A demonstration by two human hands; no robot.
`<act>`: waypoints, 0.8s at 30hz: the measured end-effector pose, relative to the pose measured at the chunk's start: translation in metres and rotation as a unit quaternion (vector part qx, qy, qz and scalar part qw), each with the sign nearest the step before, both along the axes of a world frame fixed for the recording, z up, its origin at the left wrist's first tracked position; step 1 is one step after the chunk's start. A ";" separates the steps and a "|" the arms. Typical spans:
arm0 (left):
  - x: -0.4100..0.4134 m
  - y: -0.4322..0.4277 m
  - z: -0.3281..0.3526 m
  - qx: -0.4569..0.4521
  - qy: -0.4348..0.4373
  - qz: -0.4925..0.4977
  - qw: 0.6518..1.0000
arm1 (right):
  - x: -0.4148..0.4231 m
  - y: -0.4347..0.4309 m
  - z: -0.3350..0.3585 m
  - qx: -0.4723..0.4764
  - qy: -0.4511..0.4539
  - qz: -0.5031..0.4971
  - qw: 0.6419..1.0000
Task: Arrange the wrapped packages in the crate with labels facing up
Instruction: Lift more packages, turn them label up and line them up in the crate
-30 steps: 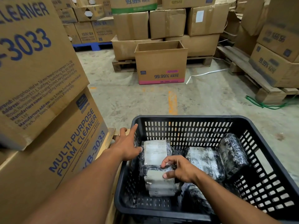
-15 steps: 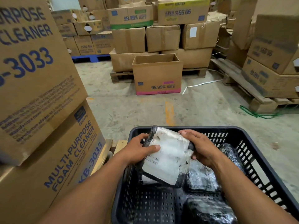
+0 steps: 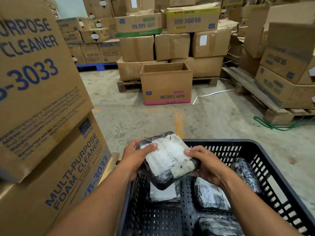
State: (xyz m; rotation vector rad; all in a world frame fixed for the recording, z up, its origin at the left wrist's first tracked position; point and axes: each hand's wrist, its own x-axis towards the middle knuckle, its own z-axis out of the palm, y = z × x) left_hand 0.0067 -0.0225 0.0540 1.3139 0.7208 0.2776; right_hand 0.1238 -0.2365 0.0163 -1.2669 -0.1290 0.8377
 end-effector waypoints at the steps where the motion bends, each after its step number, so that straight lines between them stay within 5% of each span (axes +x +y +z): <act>1: 0.000 0.003 0.001 -0.012 -0.010 -0.002 1.000 | 0.002 0.000 0.002 -0.005 -0.005 0.031 0.999; 4: 0.001 0.005 0.003 -0.025 -0.014 -0.028 0.999 | 0.002 0.008 0.007 -0.018 -0.015 0.053 0.998; 10: 0.002 -0.002 -0.004 -0.035 0.063 -0.099 0.993 | -0.004 0.017 0.003 0.023 -0.019 -0.055 0.998; 16: -0.004 0.009 -0.001 -0.046 0.027 -0.160 0.986 | 0.002 0.005 0.001 -0.066 -0.052 -0.005 0.996; 21: 0.004 -0.003 0.001 -0.055 0.011 -0.018 0.998 | -0.003 0.010 -0.012 -0.033 -0.019 -0.079 0.996; 24: 0.003 -0.002 0.002 -0.055 0.011 0.008 0.998 | -0.007 0.009 -0.017 -0.005 0.014 -0.041 0.999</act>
